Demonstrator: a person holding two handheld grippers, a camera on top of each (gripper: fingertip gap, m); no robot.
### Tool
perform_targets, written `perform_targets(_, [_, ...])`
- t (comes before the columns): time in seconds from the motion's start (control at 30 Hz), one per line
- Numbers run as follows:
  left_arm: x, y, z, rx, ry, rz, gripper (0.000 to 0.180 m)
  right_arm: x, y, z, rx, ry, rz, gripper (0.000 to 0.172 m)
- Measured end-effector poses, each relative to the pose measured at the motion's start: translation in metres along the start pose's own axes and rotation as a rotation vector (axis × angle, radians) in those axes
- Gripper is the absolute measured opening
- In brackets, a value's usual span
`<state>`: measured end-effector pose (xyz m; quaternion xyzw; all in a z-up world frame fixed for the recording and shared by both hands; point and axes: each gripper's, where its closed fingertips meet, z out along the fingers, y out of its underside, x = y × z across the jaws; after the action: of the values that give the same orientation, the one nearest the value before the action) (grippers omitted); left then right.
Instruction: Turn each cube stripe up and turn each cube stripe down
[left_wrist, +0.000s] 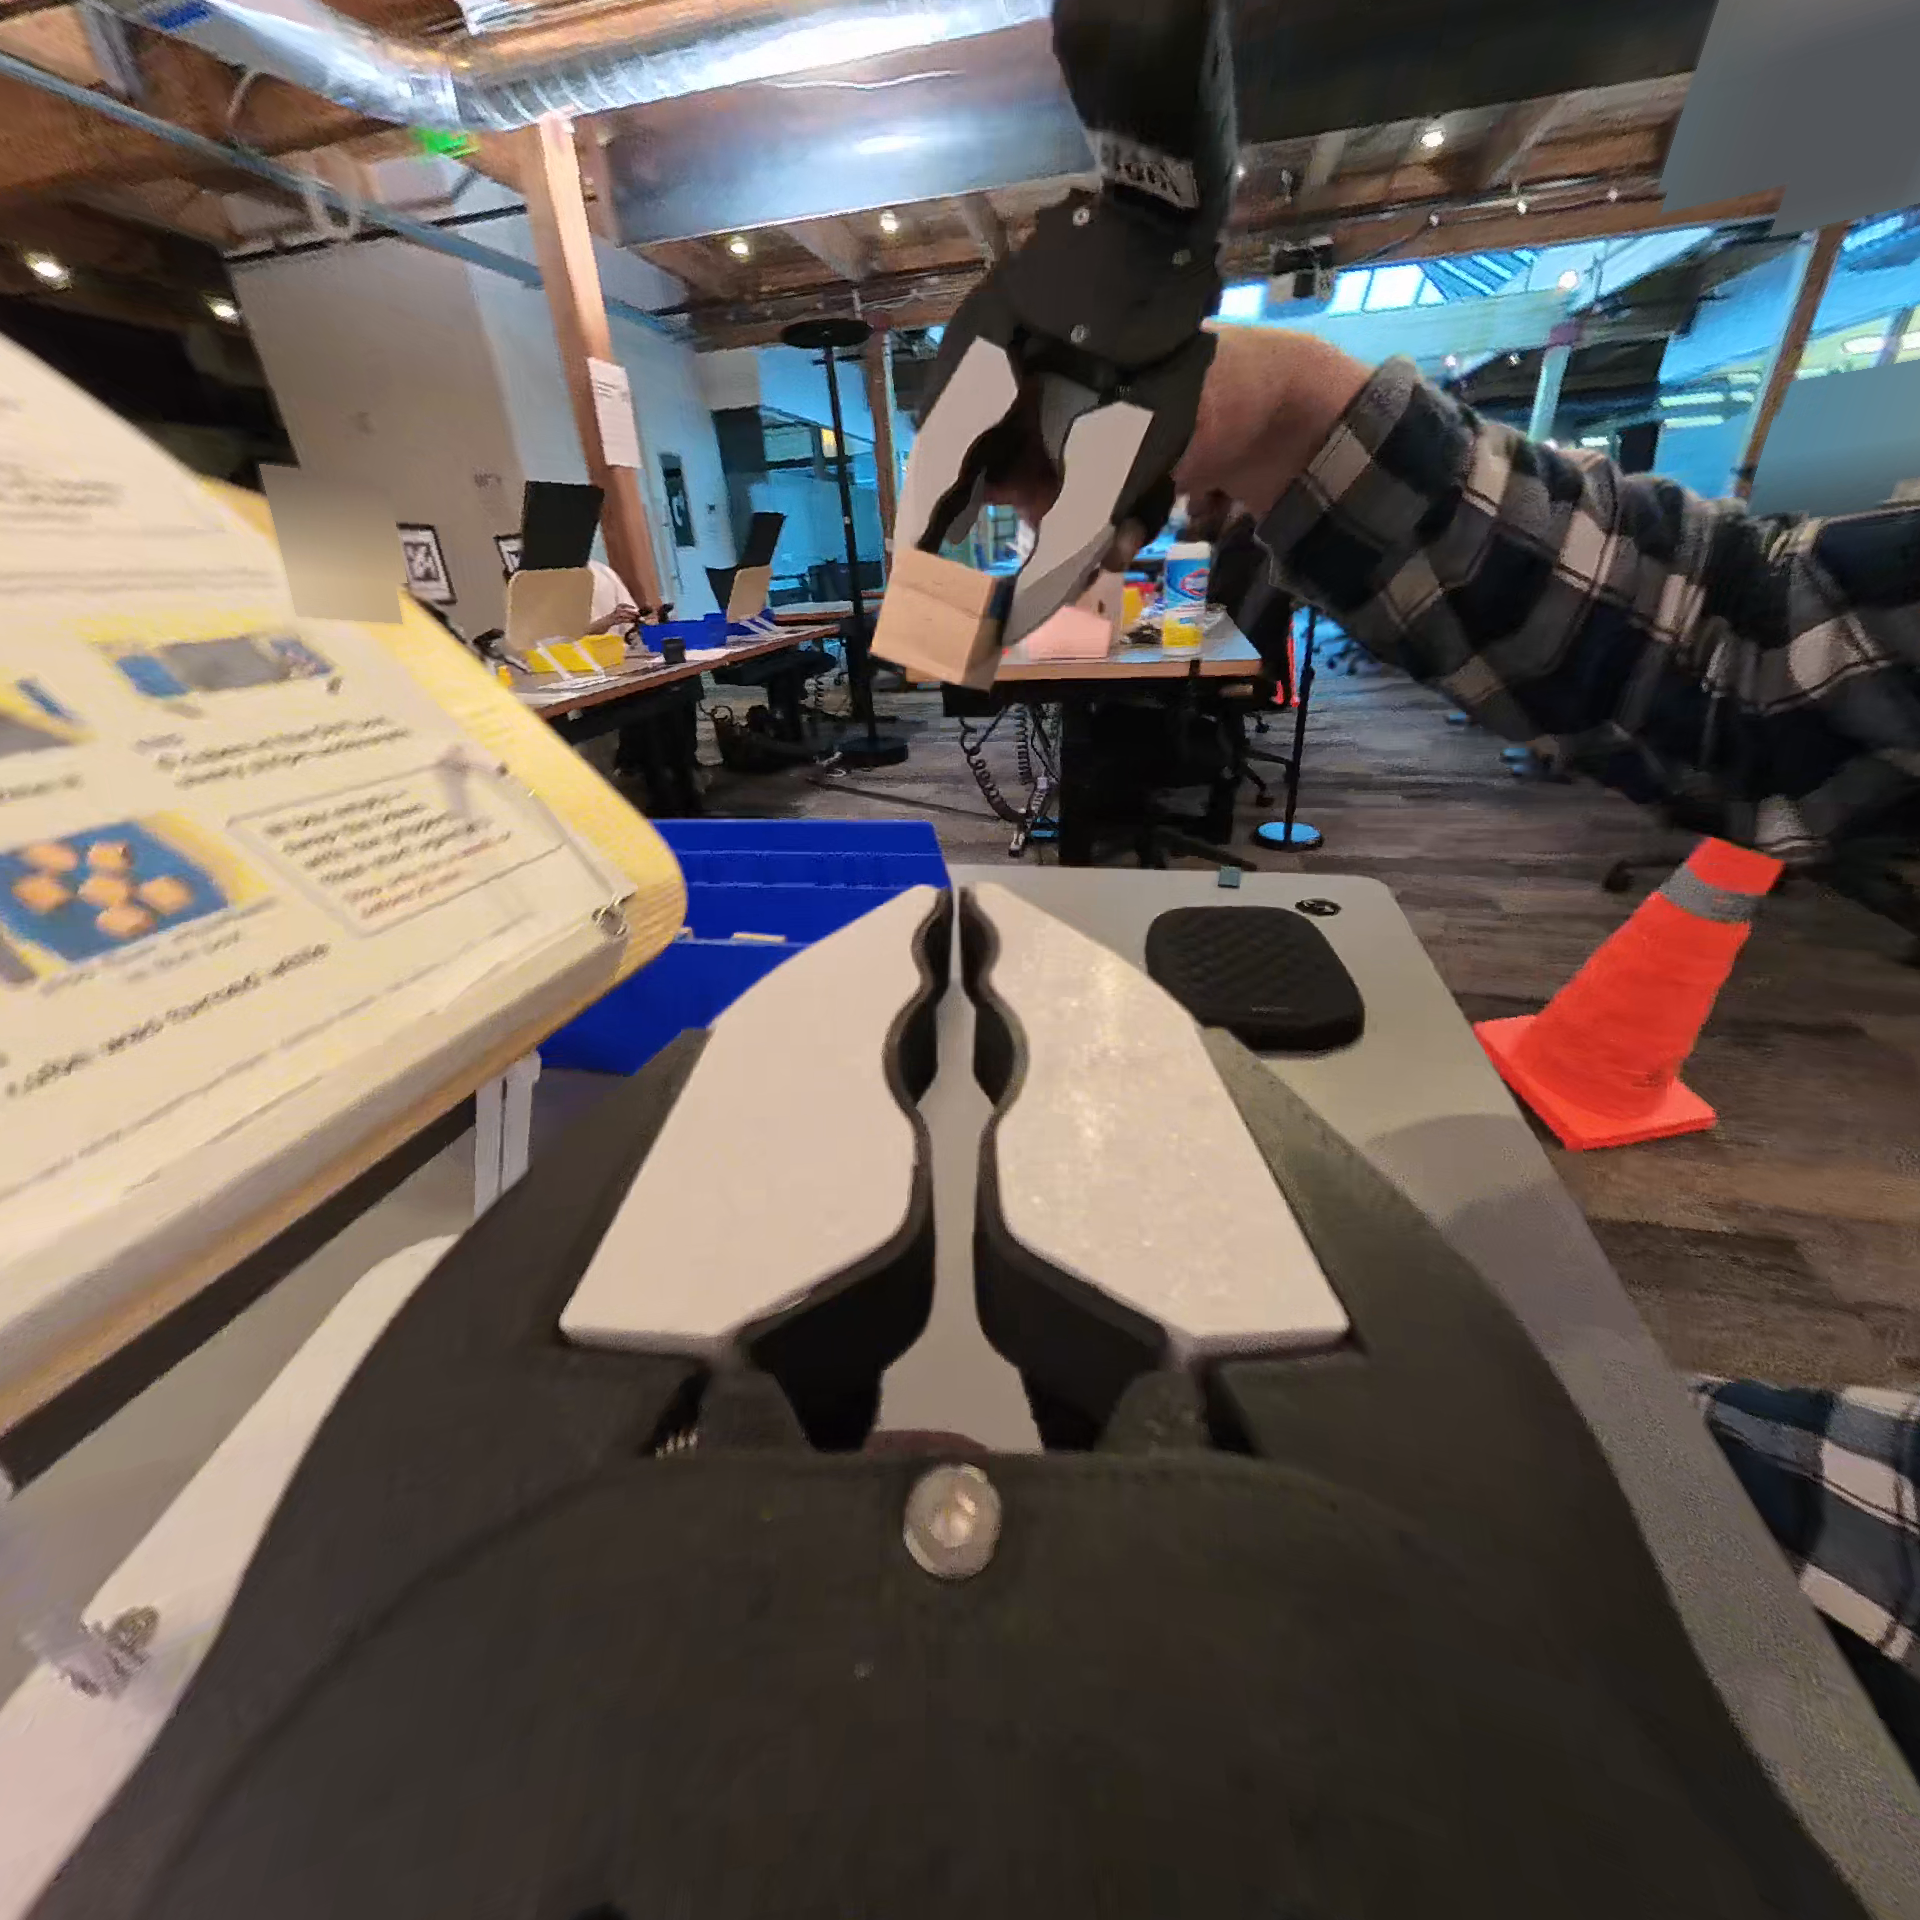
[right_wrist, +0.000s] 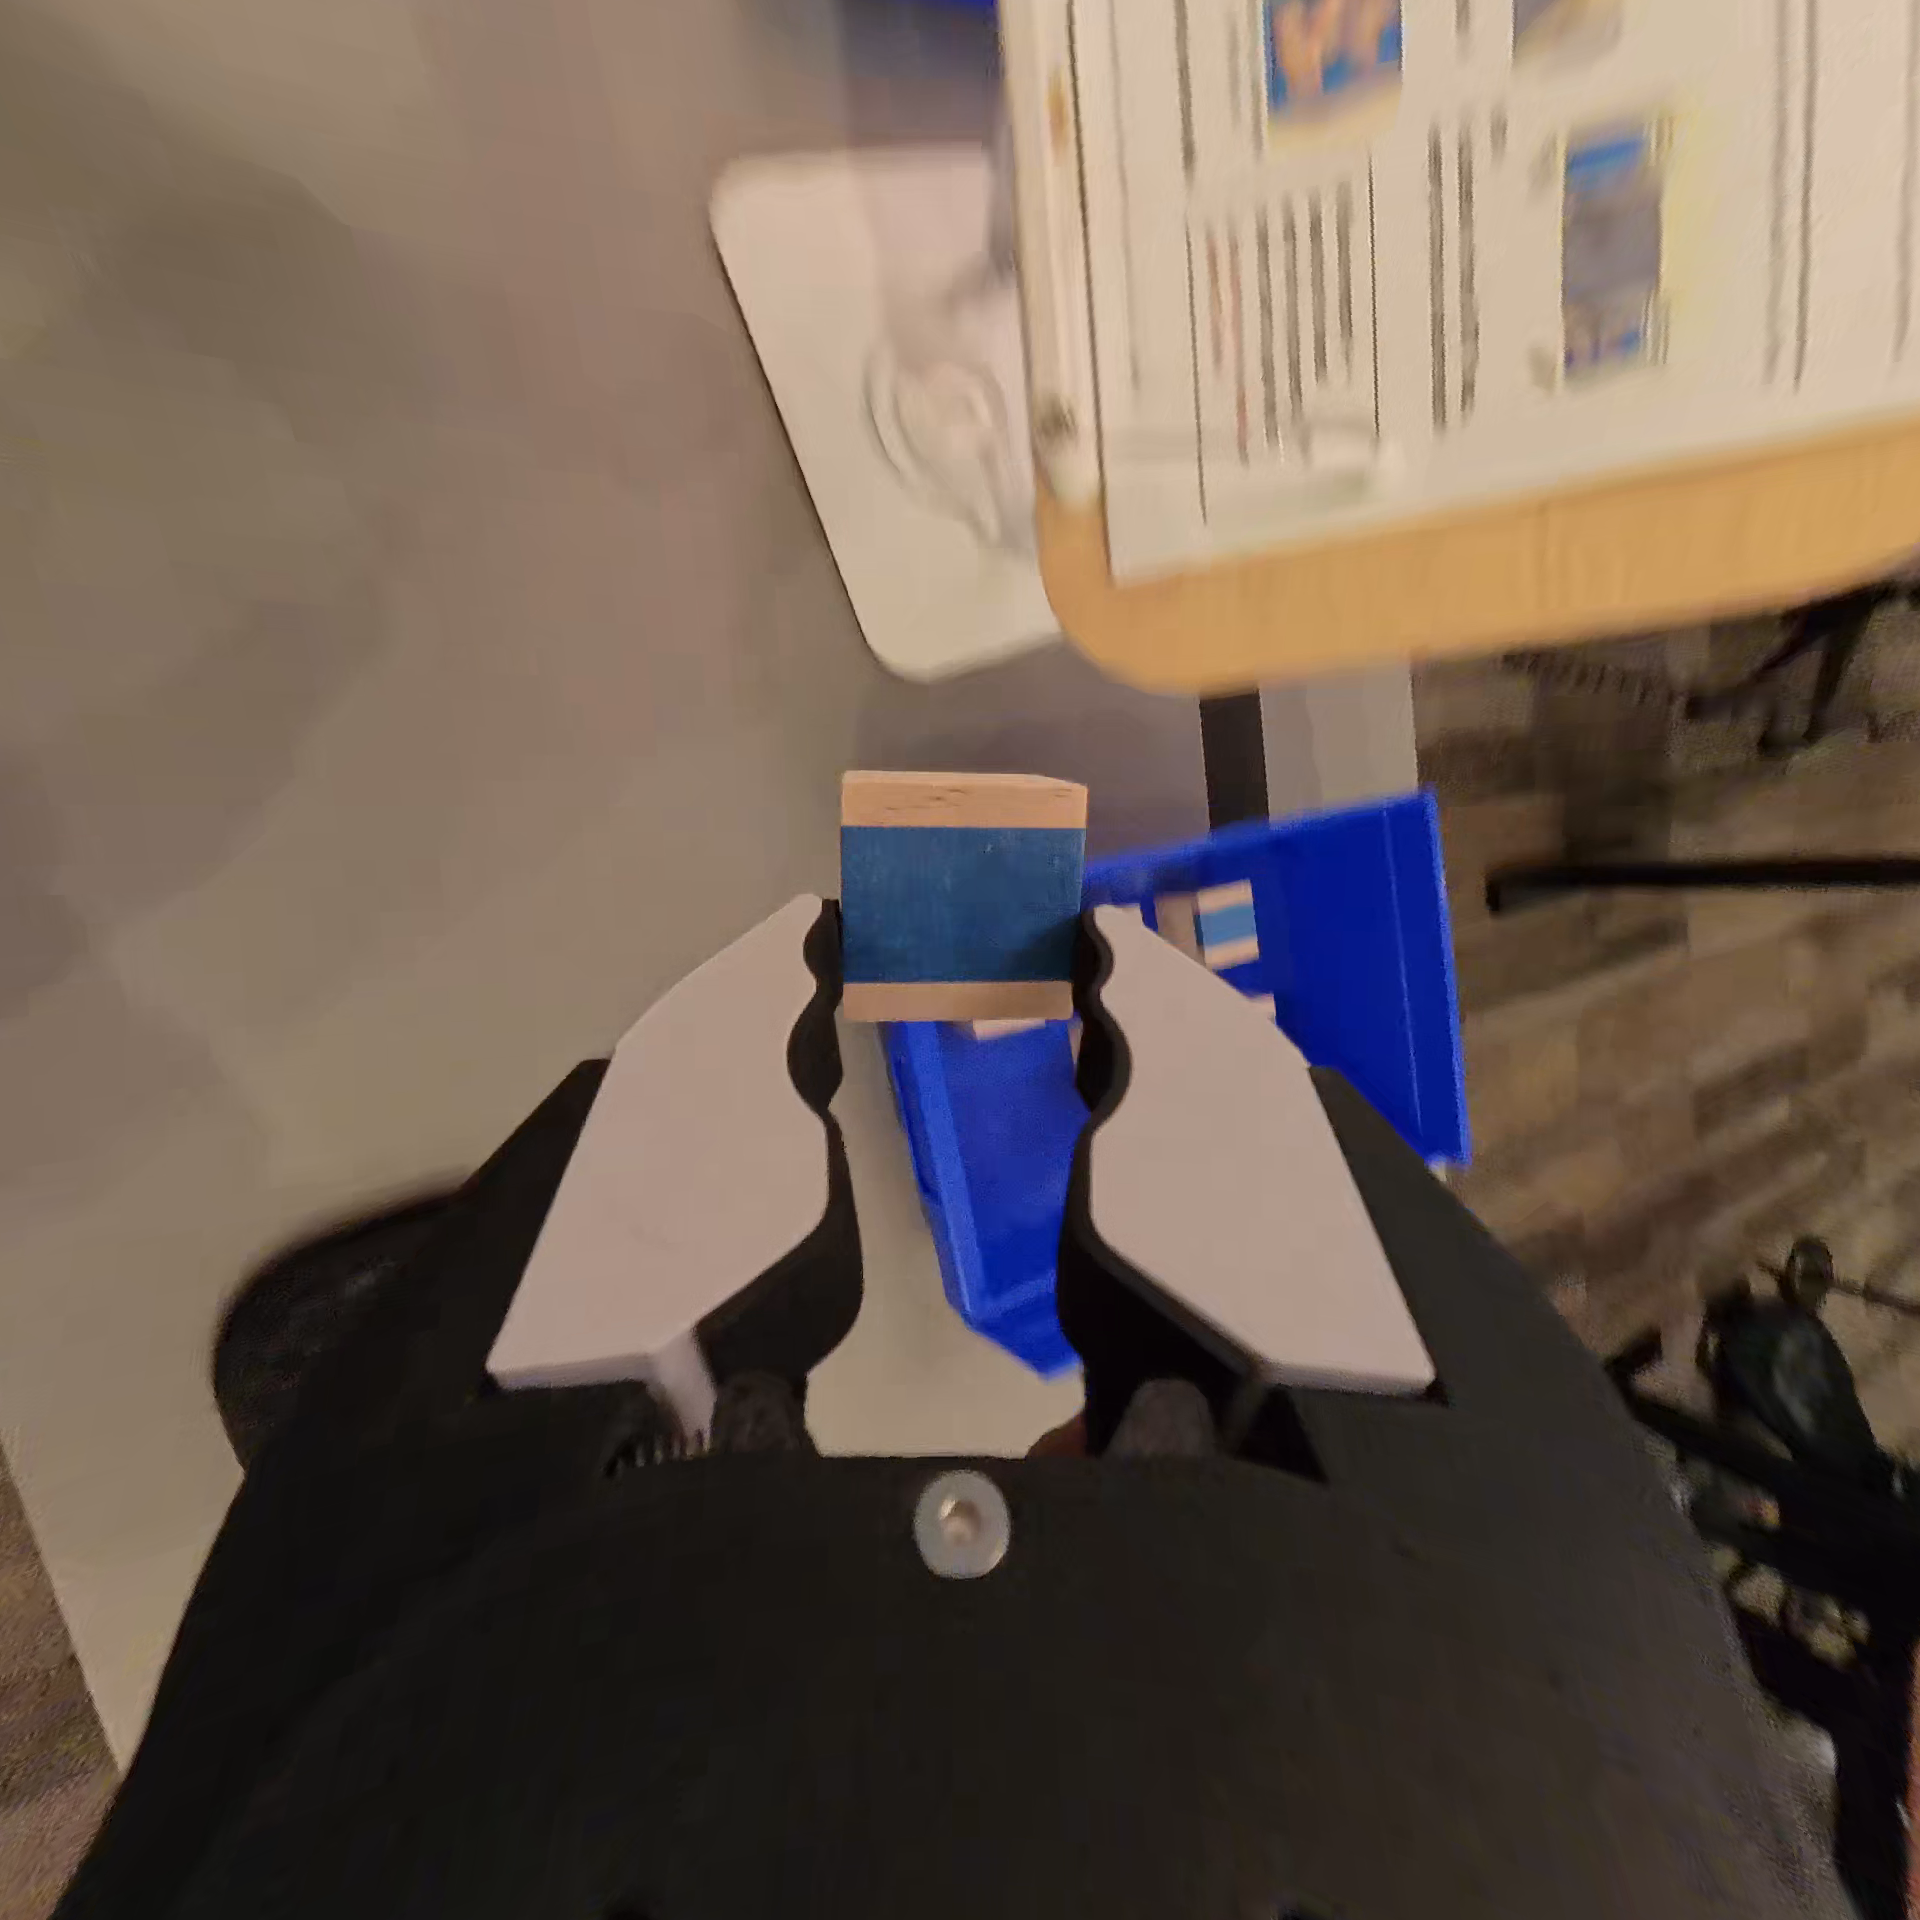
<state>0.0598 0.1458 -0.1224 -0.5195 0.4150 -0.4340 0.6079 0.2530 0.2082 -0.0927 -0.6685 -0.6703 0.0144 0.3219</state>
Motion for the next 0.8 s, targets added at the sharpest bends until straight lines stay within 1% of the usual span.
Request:
perform_targets(0.1, [-0.013, 0.017, -0.001, 0.020, -0.031, -0.042, 0.000, 0.024, 0.059, 0.011, -0.119, -0.024, 0.012, 0.043])
perform_targets(0.2, [-0.021, 0.037, 0.006, -0.015, -0.051, -0.051, 0.001, 0.038, 0.108, 0.037, -0.234, -0.074, 0.019, 0.043])
perform_targets(0.33, [-0.025, 0.054, 0.015, -0.030, -0.047, -0.060, 0.003, 0.041, 0.155, 0.082, -0.346, -0.169, 0.000, 0.043])
perform_targets(0.43, [-0.029, 0.061, 0.018, -0.022, -0.043, -0.070, 0.003, 0.041, 0.182, 0.114, -0.400, -0.230, -0.009, 0.043])
perform_targets(0.57, [-0.037, 0.069, 0.019, -0.025, -0.047, -0.082, 0.003, 0.041, 0.203, 0.146, -0.431, -0.293, -0.026, 0.043])
perform_targets(0.73, [-0.040, 0.070, 0.019, -0.019, -0.040, -0.092, 0.003, 0.035, 0.223, 0.171, -0.455, -0.372, -0.040, 0.043])
perform_targets(0.8, [-0.039, 0.070, 0.019, -0.027, -0.034, -0.085, 0.003, 0.032, 0.231, 0.174, -0.505, -0.390, -0.050, 0.046])
